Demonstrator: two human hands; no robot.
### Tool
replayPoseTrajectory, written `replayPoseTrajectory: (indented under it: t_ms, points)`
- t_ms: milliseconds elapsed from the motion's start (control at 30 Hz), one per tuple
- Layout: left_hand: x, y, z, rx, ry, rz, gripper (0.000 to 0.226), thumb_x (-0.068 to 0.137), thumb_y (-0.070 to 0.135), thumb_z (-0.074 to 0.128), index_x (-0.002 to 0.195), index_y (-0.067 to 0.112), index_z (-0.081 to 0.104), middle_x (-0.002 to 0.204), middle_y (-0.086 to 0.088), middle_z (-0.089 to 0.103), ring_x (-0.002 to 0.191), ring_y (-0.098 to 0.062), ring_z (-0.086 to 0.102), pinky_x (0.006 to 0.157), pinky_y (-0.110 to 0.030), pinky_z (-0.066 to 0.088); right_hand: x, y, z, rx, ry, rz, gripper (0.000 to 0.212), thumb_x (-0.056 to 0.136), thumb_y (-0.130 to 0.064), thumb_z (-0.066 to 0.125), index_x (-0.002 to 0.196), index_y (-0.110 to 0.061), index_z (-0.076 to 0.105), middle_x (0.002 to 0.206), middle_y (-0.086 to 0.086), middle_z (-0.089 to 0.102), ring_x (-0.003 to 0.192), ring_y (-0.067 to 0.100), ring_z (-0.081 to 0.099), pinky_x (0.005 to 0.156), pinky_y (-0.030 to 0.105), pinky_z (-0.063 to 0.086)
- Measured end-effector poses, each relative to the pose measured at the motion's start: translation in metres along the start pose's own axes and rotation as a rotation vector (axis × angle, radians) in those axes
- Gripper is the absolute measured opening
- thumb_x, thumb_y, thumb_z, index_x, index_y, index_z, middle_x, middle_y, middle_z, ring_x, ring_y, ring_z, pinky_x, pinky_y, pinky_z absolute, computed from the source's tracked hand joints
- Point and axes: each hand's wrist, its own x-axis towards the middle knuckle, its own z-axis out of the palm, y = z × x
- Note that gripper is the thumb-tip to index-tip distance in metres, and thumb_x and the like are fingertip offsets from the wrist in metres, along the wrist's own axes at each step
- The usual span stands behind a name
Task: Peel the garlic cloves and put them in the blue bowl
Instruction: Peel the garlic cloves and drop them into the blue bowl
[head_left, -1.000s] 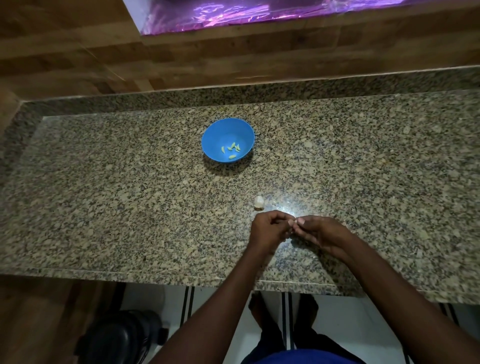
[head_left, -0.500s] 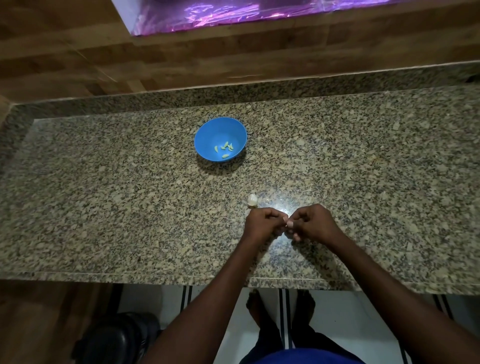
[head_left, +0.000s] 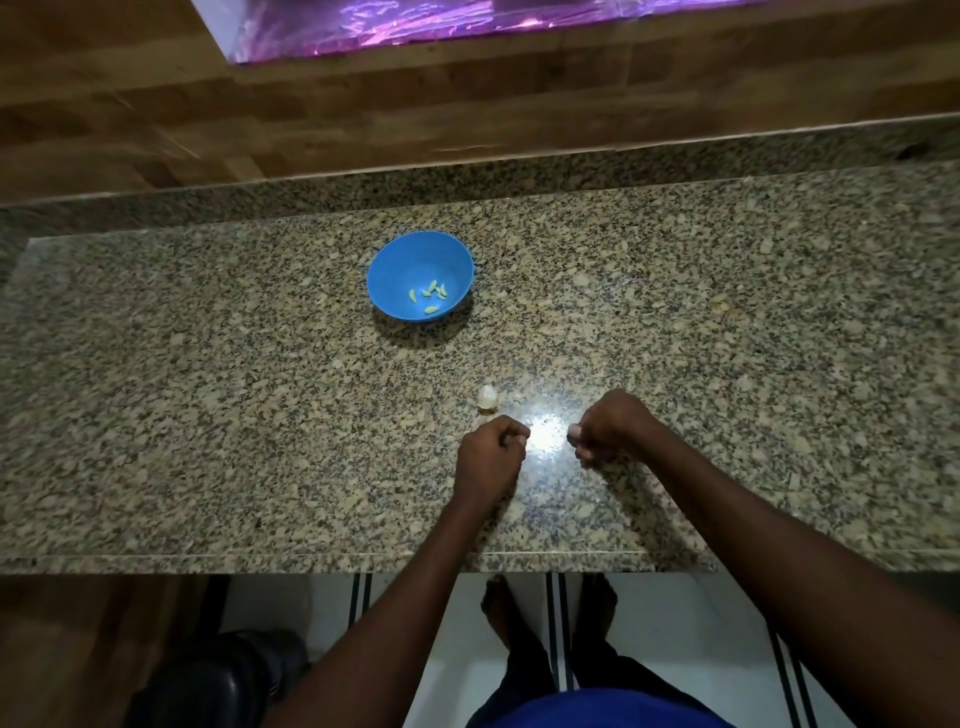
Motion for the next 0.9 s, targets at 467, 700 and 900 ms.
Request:
replayPoseTrajectory:
  t_ms: [467,700,900]
  points:
    - [0.000,0.001,-0.010,-0.153,-0.053,-0.060,0.013,0.095,0.012,0.055,0.096,0.020,0.065,0.073,-0.005,0.072,0.059,-0.013,0.066,0.057,-0.032,0.057,-0.023,-0.048,0.001,-0.523,0.135,-0.052,0.015,0.085,-0.018,0.076,0.079,-0.009,0.065,0.079,0.002,0.069,0.067,0.013,0.068,0.048,0.017,0.046]
    - [-0.003,0.005,-0.013,-0.243,-0.063,-0.107,0.017,0.096,0.005,0.051,0.101,0.016,0.063,0.075,-0.015,0.070,0.056,-0.015,0.062,0.054,-0.030,0.053,-0.030,-0.058,0.029,-0.919,0.322,-0.259,0.023,0.095,-0.016,0.058,0.114,-0.010,0.070,0.119,0.005,0.067,0.112,0.021,0.065,0.080,0.028,0.054]
    - [-0.002,-0.001,-0.013,-0.361,-0.080,-0.138,0.013,0.097,0.006,0.051,0.101,0.013,0.061,0.072,-0.015,0.068,0.060,-0.020,0.060,0.061,-0.037,0.055,-0.026,-0.050,0.028,-1.131,0.280,-0.538,0.025,0.102,-0.021,0.052,0.118,-0.009,0.067,0.121,0.008,0.067,0.113,0.025,0.064,0.084,0.033,0.052]
